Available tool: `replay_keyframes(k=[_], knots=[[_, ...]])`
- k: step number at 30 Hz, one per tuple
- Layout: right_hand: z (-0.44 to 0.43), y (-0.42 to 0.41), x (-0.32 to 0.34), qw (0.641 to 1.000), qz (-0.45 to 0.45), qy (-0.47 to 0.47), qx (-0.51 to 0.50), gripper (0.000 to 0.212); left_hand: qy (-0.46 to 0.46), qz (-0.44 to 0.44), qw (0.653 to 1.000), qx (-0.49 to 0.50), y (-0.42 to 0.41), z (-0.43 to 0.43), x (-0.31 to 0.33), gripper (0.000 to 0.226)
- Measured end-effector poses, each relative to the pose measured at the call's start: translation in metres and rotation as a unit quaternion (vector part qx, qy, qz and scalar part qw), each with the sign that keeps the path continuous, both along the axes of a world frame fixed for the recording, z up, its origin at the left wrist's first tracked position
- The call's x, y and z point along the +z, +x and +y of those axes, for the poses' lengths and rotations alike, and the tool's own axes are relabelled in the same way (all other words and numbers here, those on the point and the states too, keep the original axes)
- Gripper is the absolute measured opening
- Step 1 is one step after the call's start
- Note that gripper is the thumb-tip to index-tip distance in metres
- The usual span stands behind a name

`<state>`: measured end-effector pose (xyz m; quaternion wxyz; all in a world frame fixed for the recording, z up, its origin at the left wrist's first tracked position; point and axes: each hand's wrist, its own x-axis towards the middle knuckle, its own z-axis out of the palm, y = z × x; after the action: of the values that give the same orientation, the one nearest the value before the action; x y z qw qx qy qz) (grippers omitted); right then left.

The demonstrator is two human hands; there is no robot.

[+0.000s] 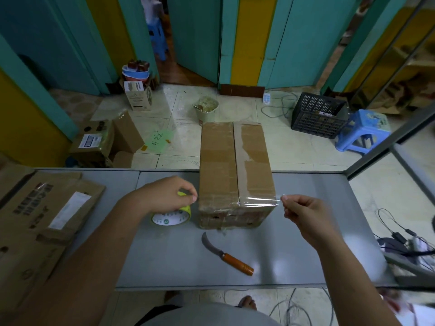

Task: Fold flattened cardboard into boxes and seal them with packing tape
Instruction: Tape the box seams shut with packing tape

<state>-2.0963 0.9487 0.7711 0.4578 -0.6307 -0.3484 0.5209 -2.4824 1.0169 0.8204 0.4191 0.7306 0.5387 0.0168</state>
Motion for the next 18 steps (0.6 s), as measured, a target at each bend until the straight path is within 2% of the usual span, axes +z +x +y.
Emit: replay_keyframes(k=[8, 14, 18], knots=[[0.004, 0.003, -0.017, 0.998, 0.048, -0.042, 0.015, 0.014, 0.0, -0.009, 1.0, -0.005, -0.001, 0.008, -0.011, 0.011], [0.005, 0.004, -0.028, 0.979, 0.162, -0.118, 0.038, 0.032, 0.009, -0.016, 1.0, -0.02, -0.001, 0.011, -0.02, 0.009], [0.009, 0.008, -0.03, 0.973, 0.134, -0.175, 0.065, 0.049, 0.009, -0.04, 0.999, -0.032, -0.006, 0.009, -0.027, 0.008]])
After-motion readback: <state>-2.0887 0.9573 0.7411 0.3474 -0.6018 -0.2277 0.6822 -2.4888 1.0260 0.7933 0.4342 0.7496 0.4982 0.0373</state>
